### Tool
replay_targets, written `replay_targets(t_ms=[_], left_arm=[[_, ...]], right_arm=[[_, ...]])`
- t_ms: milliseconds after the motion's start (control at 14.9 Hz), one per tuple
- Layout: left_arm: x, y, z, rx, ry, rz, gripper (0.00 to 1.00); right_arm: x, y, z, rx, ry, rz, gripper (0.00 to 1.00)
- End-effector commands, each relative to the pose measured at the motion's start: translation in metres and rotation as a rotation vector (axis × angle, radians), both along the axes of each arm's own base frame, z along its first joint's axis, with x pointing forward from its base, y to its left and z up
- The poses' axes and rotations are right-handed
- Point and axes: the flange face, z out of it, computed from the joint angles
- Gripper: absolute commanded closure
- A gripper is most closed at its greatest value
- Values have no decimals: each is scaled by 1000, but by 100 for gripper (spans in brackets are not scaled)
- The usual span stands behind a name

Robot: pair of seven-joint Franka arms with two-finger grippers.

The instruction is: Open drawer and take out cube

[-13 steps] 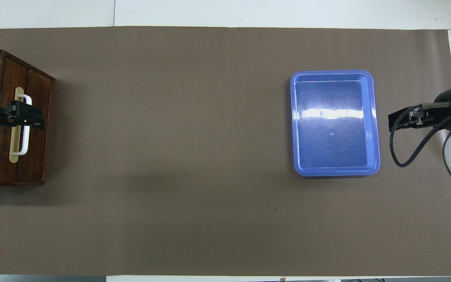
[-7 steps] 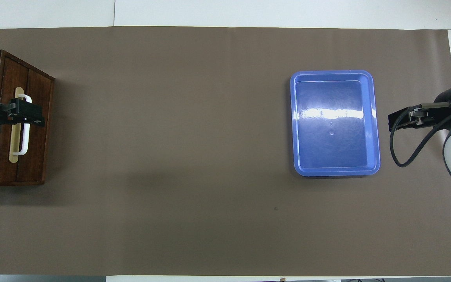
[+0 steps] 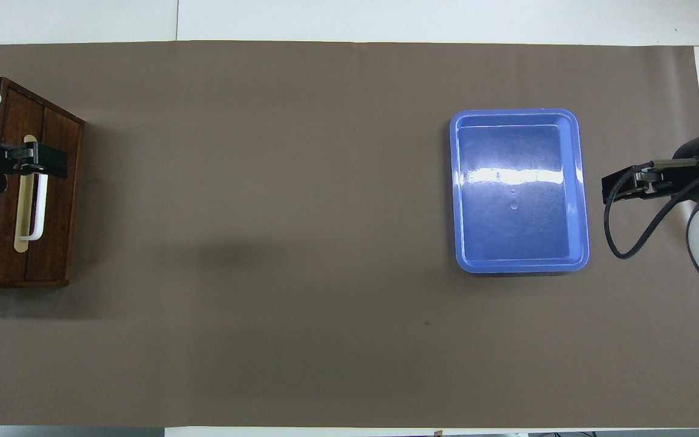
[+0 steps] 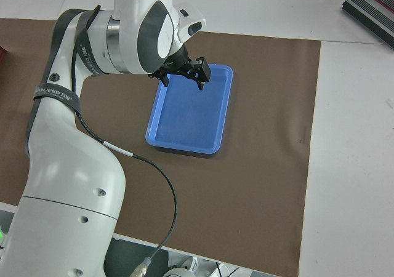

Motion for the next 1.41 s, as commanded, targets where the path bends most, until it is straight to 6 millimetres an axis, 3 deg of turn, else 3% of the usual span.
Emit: replay_targets(t_ms=[0,401,602,870,1004,1204,1338], left_arm=[[12,-13,-37,135,-7,-93,0],[32,-9,-112,294,-19,-244,0],[31,19,-127,311,-16,-296,0],[25,29,-148,300,-21,-302,0],[19,32,-156,296,-7,-303,0],[11,32,-167,291,14,-305,0],[9,31,-168,288,8,-293,0]], right_arm=[[-4,-3,2,-5,4,9,0],[-4,-3,3,-5,2,9,0],[-4,-6,2,-5,5,3,0],[0,-13,5,-5,-22,-26,0],[-1,-6,5,-5,-21,-14,0],[2,-14,5,-6,-40,-30,0],[5,-35,7,-8,-74,-54,0]])
